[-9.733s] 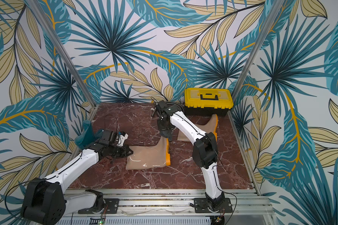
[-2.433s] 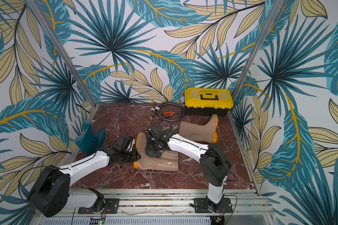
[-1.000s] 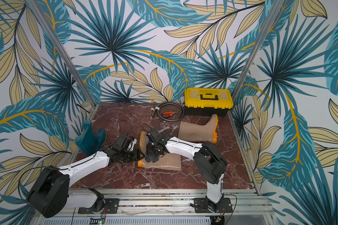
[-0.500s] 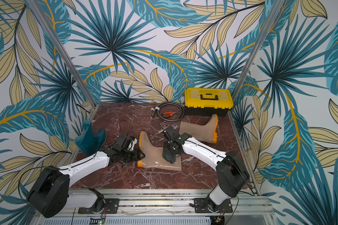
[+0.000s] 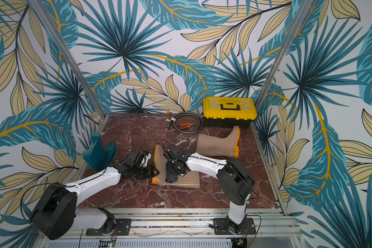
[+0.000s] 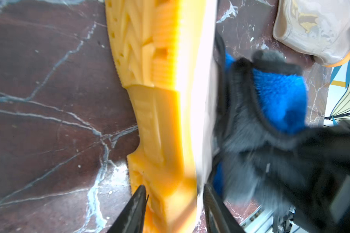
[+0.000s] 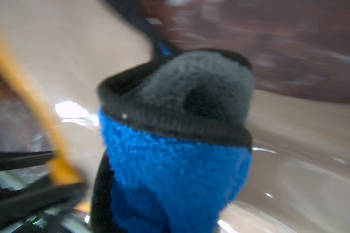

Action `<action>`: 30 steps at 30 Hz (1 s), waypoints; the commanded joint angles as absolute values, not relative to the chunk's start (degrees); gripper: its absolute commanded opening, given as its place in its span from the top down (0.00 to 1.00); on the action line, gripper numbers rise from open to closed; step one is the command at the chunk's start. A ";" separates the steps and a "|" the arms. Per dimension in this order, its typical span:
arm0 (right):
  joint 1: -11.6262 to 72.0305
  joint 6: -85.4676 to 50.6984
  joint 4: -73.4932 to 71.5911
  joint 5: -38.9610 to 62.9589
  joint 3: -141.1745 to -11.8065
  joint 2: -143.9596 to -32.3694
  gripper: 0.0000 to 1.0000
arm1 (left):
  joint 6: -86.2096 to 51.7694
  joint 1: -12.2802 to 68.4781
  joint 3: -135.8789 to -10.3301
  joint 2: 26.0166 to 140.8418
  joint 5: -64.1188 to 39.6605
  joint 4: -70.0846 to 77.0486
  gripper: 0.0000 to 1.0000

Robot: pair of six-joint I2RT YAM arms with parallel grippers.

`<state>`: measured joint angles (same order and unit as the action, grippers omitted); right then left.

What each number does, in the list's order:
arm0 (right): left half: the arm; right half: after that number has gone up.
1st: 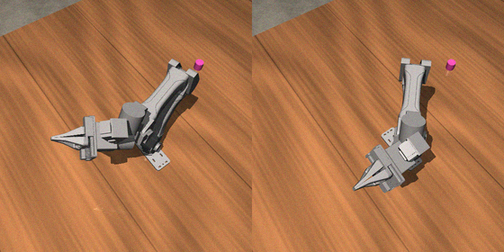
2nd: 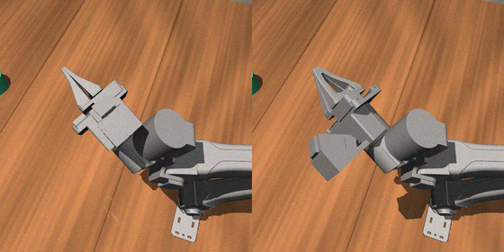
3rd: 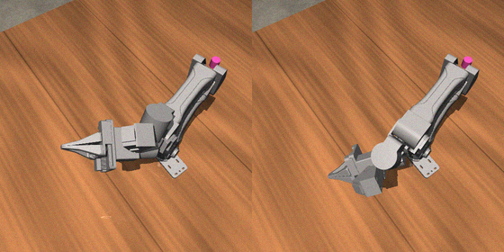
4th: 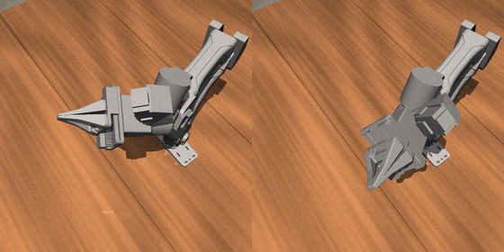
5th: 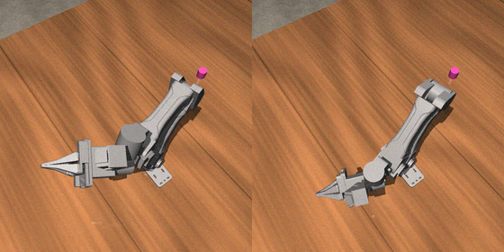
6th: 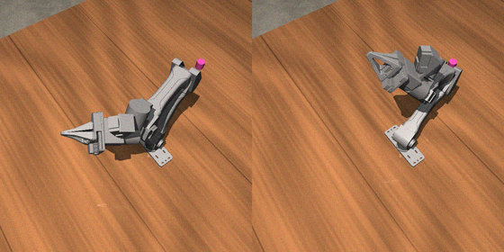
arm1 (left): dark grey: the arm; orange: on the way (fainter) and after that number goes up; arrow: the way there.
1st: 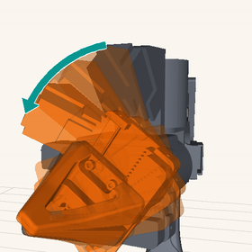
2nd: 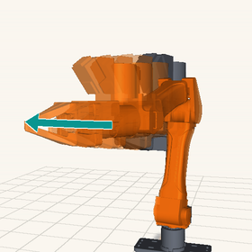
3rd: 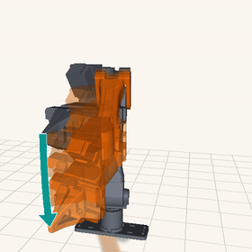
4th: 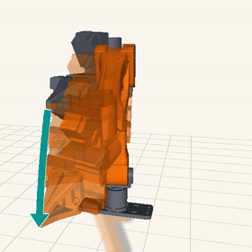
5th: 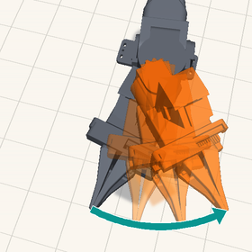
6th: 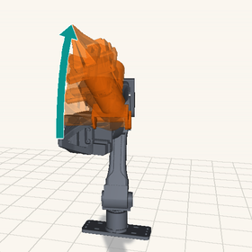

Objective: Wipe the rubber boots with a cloth
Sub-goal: Wipe the dirt off the rubber boot.

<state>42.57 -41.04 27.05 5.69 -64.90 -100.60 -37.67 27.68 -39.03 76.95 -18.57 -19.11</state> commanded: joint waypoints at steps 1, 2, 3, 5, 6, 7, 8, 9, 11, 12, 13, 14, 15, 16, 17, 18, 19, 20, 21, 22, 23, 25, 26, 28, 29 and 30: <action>36.49 -39.26 36.21 -0.36 -57.05 -91.53 1.00 | -36.55 27.77 -39.00 76.99 -19.17 -18.19 0.53; 35.28 -38.78 37.62 -1.99 -55.40 -88.43 1.00 | -36.56 27.78 -39.02 76.99 -19.24 -18.15 0.53; 34.68 -38.37 38.77 -3.59 -54.65 -85.82 1.00 | -36.52 27.81 -38.97 76.99 -19.18 -18.19 0.53; 34.77 -38.77 39.66 -3.71 -54.88 -83.17 1.00 | -36.59 27.80 -38.98 77.16 -19.12 -18.18 0.53; 35.17 -39.89 38.58 -1.79 -55.39 -82.80 1.00 | -36.55 27.77 -39.02 77.40 -19.16 -18.19 0.53; 36.20 -40.75 37.12 -0.81 -56.07 -83.04 1.00 | -36.56 27.81 -39.08 77.59 -19.11 -18.19 0.53; 38.02 -41.51 35.67 -0.34 -57.35 -83.99 1.00 | -36.56 27.79 -39.17 77.91 -19.15 -18.19 0.53; 40.28 -42.02 34.94 -0.64 -59.08 -85.28 1.00 | -36.62 27.83 -39.26 77.93 -19.20 -18.19 0.53; 45.49 -42.77 34.05 -0.63 -65.05 -89.62 1.00 | -36.93 27.80 -39.33 77.88 -19.33 -18.19 0.53; 48.34 -43.17 33.21 0.20 -67.76 -91.92 1.00 | -37.09 27.82 -39.23 77.64 -19.25 -18.19 0.53; 50.26 -43.85 31.63 1.98 -70.16 -94.34 1.00 | -37.23 27.78 -39.11 77.39 -19.08 -18.19 0.53; 51.72 -44.72 29.39 3.95 -72.12 -96.41 1.00 | -37.28 27.76 -38.98 77.18 -19.02 -18.19 0.53; 52.84 -45.31 27.31 5.35 -73.10 -98.10 1.00 | -37.29 27.84 -38.87 77.08 -19.03 -18.19 0.53; 53.76 -45.67 25.24 6.45 -73.98 -99.83 1.00 | -37.28 27.82 -38.83 77.15 -19.10 -18.19 0.53; 54.24 -45.70 24.47 7.22 -74.46 -101.38 1.00 | -37.27 27.77 -38.84 77.30 -19.23 -18.19 0.53; 54.25 -45.67 24.56 7.26 -74.41 -102.63 1.00 | -37.26 27.77 -38.84 77.51 -19.36 -18.19 0.53; 54.26 -45.45 25.25 6.03 -73.65 -103.66 1.00 | -37.21 27.77 -38.93 77.84 -19.49 -18.19 0.53; 53.85 -45.45 26.40 4.38 -72.21 -104.36 1.00 | -37.22 27.80 -38.98 78.15 -19.53 -18.19 0.53; 53.24 -45.57 27.28 3.97 -70.60 -104.53 1.00 | -37.11 27.80 -39.01 78.43 -19.61 -18.19 0.53; 52.31 -45.77 28.00 4.03 -68.16 -104.18 1.00 | -36.91 27.78 -39.10 78.72 -19.74 -18.19 0.53; 51.30 -46.00 28.61 3.75 -64.97 -102.86 1.00 | -36.72 27.77 -39.11 78.96 -19.83 -18.20 0.53; 48.94 -46.09 29.99 1.85 -58.34 -98.28 1.00 | -36.49 27.80 -39.11 79.34 -19.86 -18.19 0.53; 47.49 -45.99 31.29 0.22 -54.86 -95.22 1.00 | -36.35 27.80 -39.07 79.49 -19.91 -18.19 0.53; 43.48 -45.69 33.90 -2.38 -48.60 -89.02 1.00 | -36.02 27.69 -39.07 79.85 -20.03 -18.20 0.53; 41.46 -45.38 34.31 -3.14 -45.43 -85.87 1.00 | -35.88 27.73 -39.11 79.97 -20.02 -18.19 0.53; 39.47 -45.35 34.30 -3.13 -42.91 -83.43 1.00 | -35.93 27.63 -39.11 80.05 -19.91 -18.18 0.53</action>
